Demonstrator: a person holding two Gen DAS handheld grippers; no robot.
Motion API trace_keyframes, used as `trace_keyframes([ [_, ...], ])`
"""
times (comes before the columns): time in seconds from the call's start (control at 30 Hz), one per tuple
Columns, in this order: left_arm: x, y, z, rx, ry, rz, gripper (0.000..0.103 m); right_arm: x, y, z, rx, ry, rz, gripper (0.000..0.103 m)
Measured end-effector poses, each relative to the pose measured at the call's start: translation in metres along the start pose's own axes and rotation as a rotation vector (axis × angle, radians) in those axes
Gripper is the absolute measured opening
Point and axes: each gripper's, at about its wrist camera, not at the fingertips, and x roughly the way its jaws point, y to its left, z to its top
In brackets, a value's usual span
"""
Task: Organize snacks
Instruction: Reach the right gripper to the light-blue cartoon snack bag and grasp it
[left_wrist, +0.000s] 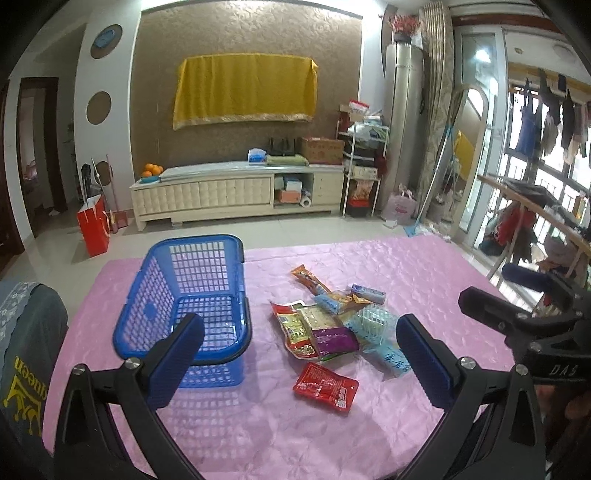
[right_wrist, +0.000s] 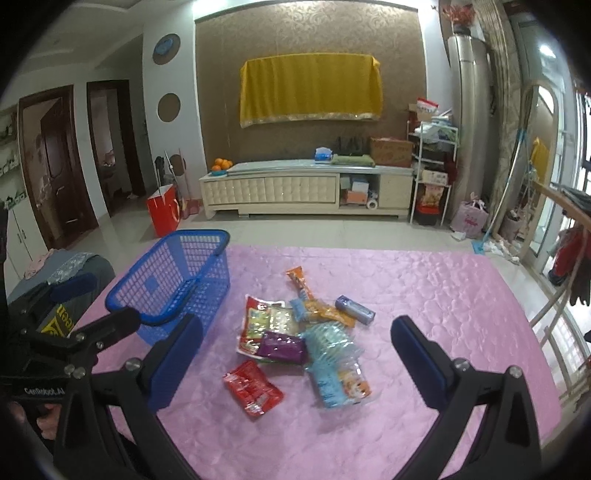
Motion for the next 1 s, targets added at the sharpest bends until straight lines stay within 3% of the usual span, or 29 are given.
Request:
trace_keyframes([
  [0.2,0.04,-0.017,0.0,0.018,0.083,0.004,0.103,0.042,-0.043,-0.006,0.057,0.135,0.04,0.103],
  [0.47,0.11,-0.032,-0.027,-0.014,0.243,-0.013,0.103,0.092,-0.062,-0.037,0.041,0.297,0.033,0.103],
  [0.7,0.15,-0.039,-0.054,0.006,0.335,-0.012,0.103,0.137,-0.069,-0.069,0.001,0.452,0.043,0.103],
  [0.93,0.184,-0.037,-0.074,-0.006,0.416,-0.015,0.103,0.17,-0.067,-0.08,-0.03,0.511,0.056,0.103],
  [1.0,0.191,-0.035,-0.078,-0.012,0.429,-0.008,0.103,0.177,-0.067,-0.081,-0.034,0.52,0.078,0.098],
])
